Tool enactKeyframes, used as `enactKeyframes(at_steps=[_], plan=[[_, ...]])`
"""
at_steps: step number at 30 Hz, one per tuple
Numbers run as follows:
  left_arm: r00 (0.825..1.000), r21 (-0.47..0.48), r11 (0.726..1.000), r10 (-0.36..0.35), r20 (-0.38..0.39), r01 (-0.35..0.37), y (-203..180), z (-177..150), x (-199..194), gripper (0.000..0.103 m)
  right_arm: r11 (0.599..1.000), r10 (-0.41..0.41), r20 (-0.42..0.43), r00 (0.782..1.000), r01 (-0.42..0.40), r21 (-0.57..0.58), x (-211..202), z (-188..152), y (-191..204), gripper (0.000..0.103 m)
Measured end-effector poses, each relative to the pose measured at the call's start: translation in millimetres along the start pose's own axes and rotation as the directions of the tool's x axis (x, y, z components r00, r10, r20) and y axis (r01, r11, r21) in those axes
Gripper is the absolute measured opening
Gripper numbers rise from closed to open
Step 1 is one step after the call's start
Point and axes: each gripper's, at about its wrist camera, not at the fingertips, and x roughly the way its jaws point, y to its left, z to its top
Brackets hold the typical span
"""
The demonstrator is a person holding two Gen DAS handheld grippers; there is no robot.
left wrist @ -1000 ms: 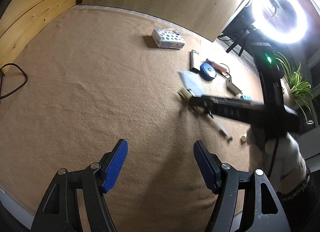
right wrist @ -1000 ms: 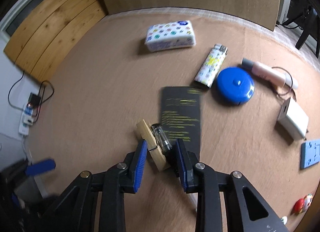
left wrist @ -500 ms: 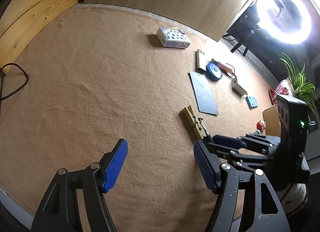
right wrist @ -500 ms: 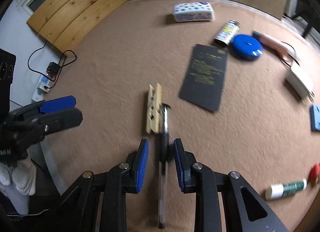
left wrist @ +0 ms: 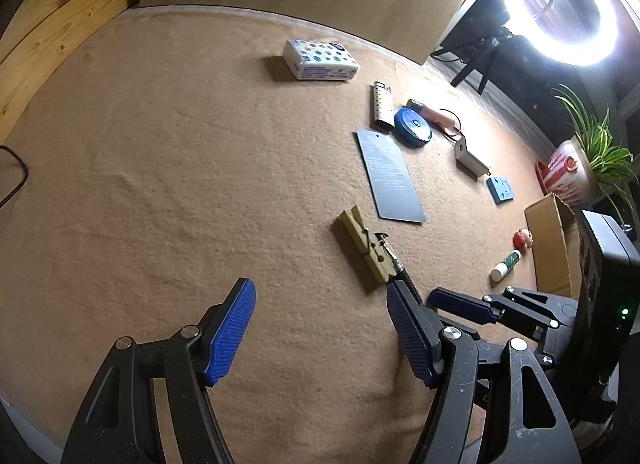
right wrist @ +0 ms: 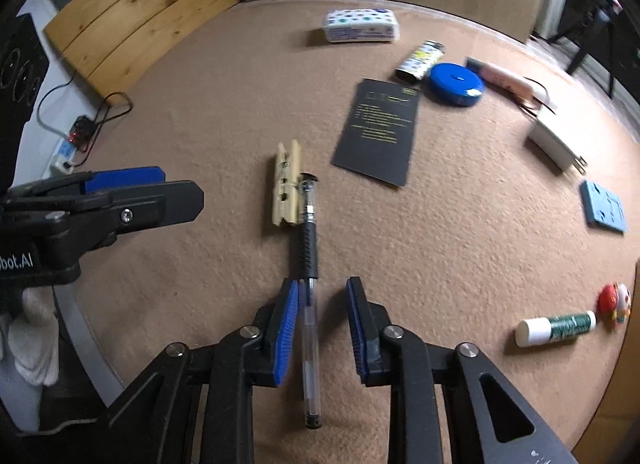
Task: Organize objects
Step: 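Grasp the black pen with the right tool while the left tool grasps the clothespin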
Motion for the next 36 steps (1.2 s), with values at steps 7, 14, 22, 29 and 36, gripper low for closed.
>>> enactKeyframes(at_steps=[7, 14, 22, 29, 36], plan=[[1.000, 0.045, 0.999, 0.008, -0.001, -0.008, -21.2, 7.4, 13.8, 0.072, 0.993, -0.007, 0.006, 1.000, 0.006, 0.117, -4.9, -6.1, -18.7, 0.016], [1.000, 0.078, 0.997, 0.025, -0.015, -0.023, -42.1, 15.4, 33.8, 0.072, 0.978, -0.008, 0.004, 1.000, 0.007, 0.207, -8.9, -15.8, -30.0, 0.014], [0.996, 0.111, 0.990, 0.087, -0.018, -0.084, -51.3, 13.2, 49.3, 0.058, 0.937, 0.031, 0.016, 0.999, -0.034, 0.348, -10.6, -22.9, -44.4, 0.012], [0.994, 0.118, 0.988, 0.106, -0.010, -0.104, -50.0, 11.0, 52.6, 0.035, 0.958, 0.014, 0.014, 1.000, -0.018, 0.286, -9.7, -18.2, -38.7, 0.015], [0.997, 0.119, 0.990, 0.082, -0.014, -0.079, -46.0, 9.7, 49.8, 0.018, 0.988, -0.066, 0.004, 0.998, 0.065, 0.139, -4.7, -11.7, -21.0, 0.016]])
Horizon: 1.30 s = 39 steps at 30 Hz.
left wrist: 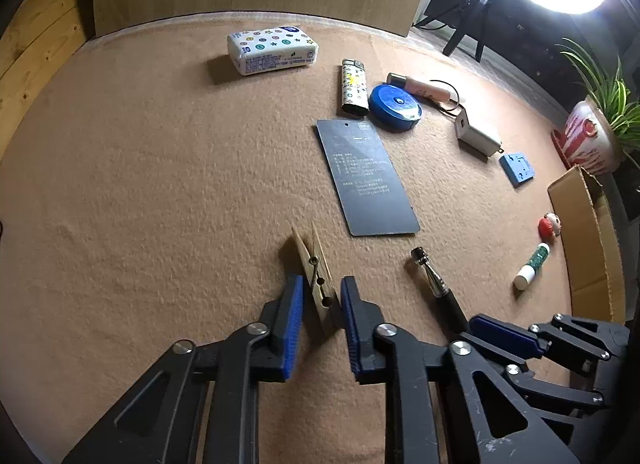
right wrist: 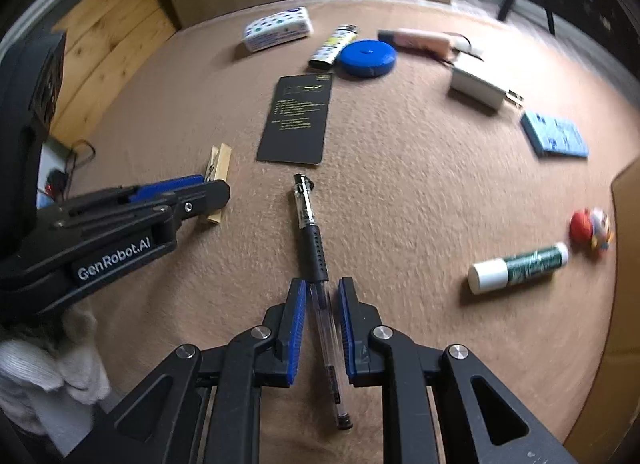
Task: Organize objects
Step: 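Grasp the black pen with the right tool while the left tool grasps the clothespin, then carry pen and clothespin into the box and open both tools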
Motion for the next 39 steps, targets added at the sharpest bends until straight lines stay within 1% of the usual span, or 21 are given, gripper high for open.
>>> enactKeyframes(at_steps=[2, 3, 4, 5, 11, 14, 20, 25, 31, 36, 39], plan=[[1.000, -0.006, 1.000, -0.013, -0.004, 0.013, 2.0, -1.6, -1.2, 0.014, 1.000, -0.010, 0.004, 1.000, 0.010, -0.017, 0.1, -0.5, 1.8, 0.015], [1.000, -0.010, 1.000, -0.017, -0.006, 0.017, 3.1, -2.2, -1.3, 0.013, 1.000, -0.015, 0.007, 1.000, 0.015, -0.018, 0.3, -0.6, 1.8, 0.013], [1.000, -0.014, 1.000, -0.021, -0.007, 0.021, 4.4, -2.7, -1.8, 0.013, 1.000, -0.018, 0.008, 1.000, 0.018, -0.015, 0.0, -1.0, 1.3, 0.011], [1.000, -0.020, 1.000, -0.024, -0.007, 0.024, 6.5, -3.6, -3.1, 0.013, 1.000, -0.016, 0.010, 1.000, 0.016, -0.011, -0.4, -1.1, 0.3, 0.011], [0.999, -0.046, 0.998, -0.048, -0.005, 0.048, 13.8, -12.1, -12.0, 0.013, 0.996, 0.039, 0.024, 0.999, -0.041, 0.077, -7.7, -5.5, -17.7, 0.010], [0.998, -0.053, 0.997, -0.062, 0.005, 0.062, 15.2, -15.2, -19.1, 0.013, 0.990, 0.065, 0.053, 0.996, -0.071, 0.121, -19.3, -8.1, -27.3, 0.010], [0.995, -0.056, 0.994, -0.096, 0.030, 0.098, 9.8, -17.1, -36.5, 0.013, 0.975, 0.084, 0.119, 0.989, -0.106, 0.194, -51.7, -13.0, -49.7, 0.010], [0.990, -0.018, 0.991, -0.132, 0.051, 0.133, -11.8, -12.9, -49.3, 0.013, 0.966, 0.052, 0.180, 0.982, -0.095, 0.242, -84.4, -20.8, -74.4, 0.010], [0.979, 0.052, 0.981, -0.192, 0.061, 0.189, -55.6, -5.6, -58.8, 0.013, 0.950, -0.006, 0.236, 0.972, -0.068, 0.304, -119.2, -33.5, -111.0, 0.010], [0.966, 0.127, 0.962, -0.252, 0.053, 0.244, -105.4, 2.2, -60.0, 0.013, 0.925, -0.087, 0.268, 0.959, -0.022, 0.378, -146.4, -49.6, -152.2, 0.010], [0.955, 0.183, 0.942, -0.293, 0.038, 0.282, -142.7, 5.1, -57.4, 0.013, 0.905, -0.149, 0.280, 0.948, 0.017, 0.425, -161.2, -60.2, -177.3, 0.010]])
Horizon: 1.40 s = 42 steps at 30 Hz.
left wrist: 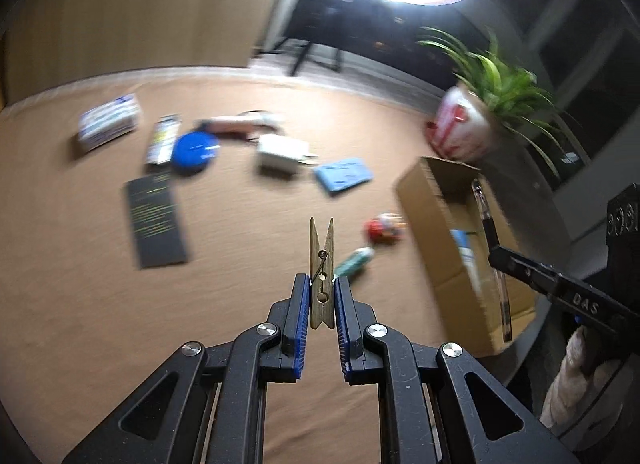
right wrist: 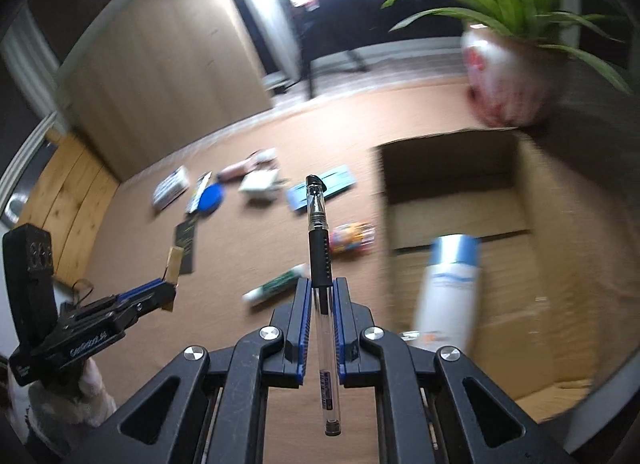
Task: Organize objects
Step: 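Carry pen and clothespin into the box and open both tools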
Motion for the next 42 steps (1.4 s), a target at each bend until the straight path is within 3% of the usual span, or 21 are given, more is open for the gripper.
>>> enactKeyframes(at_steps=[8, 17, 23, 24, 25, 27, 42], plan=[[0.995, 0.130, 0.986, -0.099, -0.027, 0.102, -87.4, 15.9, 29.8, 0.013, 0.991, -0.084, 0.042, 0.996, 0.080, 0.104, -15.6, 8.6, -62.3, 0.010], [0.990, 0.211, 0.967, -0.132, -0.055, 0.140, -153.8, 27.5, 68.1, 0.013, 0.980, -0.106, 0.015, 0.994, 0.102, 0.172, -8.3, 3.0, -96.8, 0.010], [0.982, 0.212, 0.960, -0.170, -0.083, 0.184, -169.4, 33.4, 80.7, 0.013, 0.976, -0.108, 0.027, 0.994, 0.101, 0.191, -10.0, 2.5, -109.0, 0.011], [0.981, 0.215, 0.958, -0.173, -0.085, 0.188, -170.6, 33.2, 80.8, 0.017, 0.975, -0.109, 0.021, 0.994, 0.102, 0.195, -9.5, 2.6, -111.0, 0.015], [0.982, 0.216, 0.959, -0.167, -0.088, 0.183, -171.2, 33.2, 81.5, 0.033, 0.975, -0.110, 0.015, 0.994, 0.105, 0.198, -9.0, 3.0, -111.5, 0.027], [0.985, 0.207, 0.964, -0.157, -0.076, 0.169, -168.2, 33.0, 79.8, 0.052, 0.973, -0.119, 0.023, 0.993, 0.112, 0.202, -10.7, 2.1, -112.0, 0.044], [0.993, 0.141, 0.984, -0.098, -0.058, 0.105, -116.6, 24.3, 56.4, 0.052, 0.984, -0.083, 0.030, 0.996, 0.077, 0.159, -4.7, 5.7, -80.9, 0.048]])
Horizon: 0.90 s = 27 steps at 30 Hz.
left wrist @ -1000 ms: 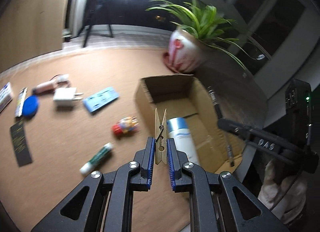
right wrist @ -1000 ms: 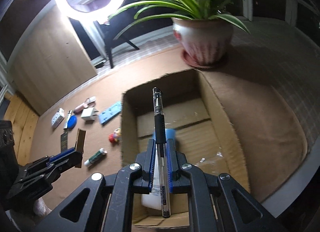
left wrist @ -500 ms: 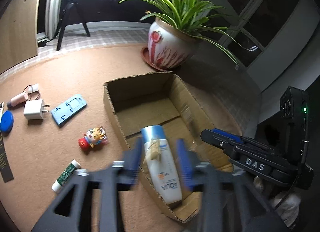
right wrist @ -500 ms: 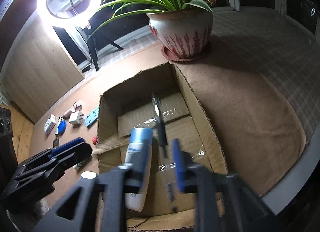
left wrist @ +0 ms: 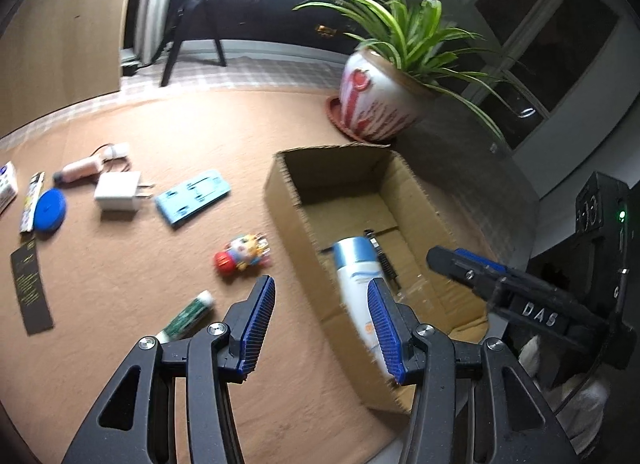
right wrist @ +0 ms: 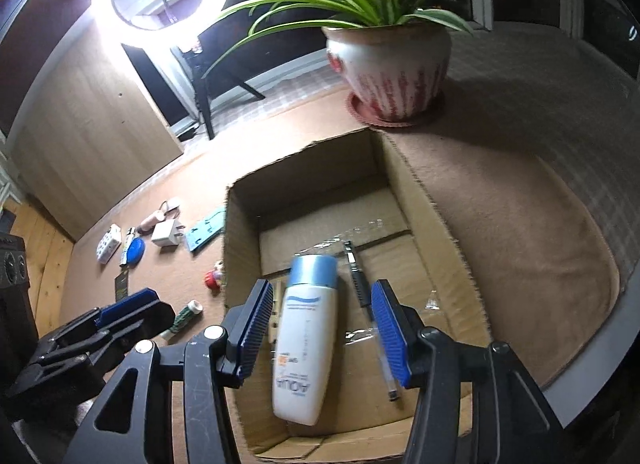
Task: Organize objects
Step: 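Carry pen and clothespin into the box and open both tools, then move the left tool to the black card and grasp it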
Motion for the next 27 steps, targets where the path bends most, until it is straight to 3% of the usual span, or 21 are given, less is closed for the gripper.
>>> enactKeyframes(at_steps=[9, 14, 19, 23, 27], plan=[[0.995, -0.094, 0.991, 0.096, -0.019, -0.097, 60.5, -23.5, -21.7, 0.052, 0.997, 0.069, -0.029, 0.997, -0.070, -0.038, 10.9, -1.0, 37.1, 0.049], [0.984, -0.162, 0.971, 0.173, -0.028, -0.176, 104.2, -31.2, -32.4, 0.054, 0.992, 0.104, -0.047, 0.994, -0.107, -0.062, 15.7, -3.8, 58.9, 0.051], [0.962, -0.233, 0.933, 0.269, -0.056, -0.274, 153.7, -28.3, -38.7, 0.057, 0.989, 0.126, -0.058, 0.990, -0.130, -0.076, 17.9, -8.0, 72.9, 0.052], [0.934, -0.288, 0.888, 0.347, -0.089, -0.358, 194.2, -23.0, -40.2, 0.058, 0.988, 0.134, -0.063, 0.989, -0.138, -0.071, 18.0, -10.1, 74.1, 0.053], [0.924, -0.343, 0.858, 0.360, -0.130, -0.383, 225.1, -16.9, -34.3, 0.059, 0.989, 0.129, -0.070, 0.989, -0.133, -0.062, 20.9, -11.9, 70.2, 0.053]])
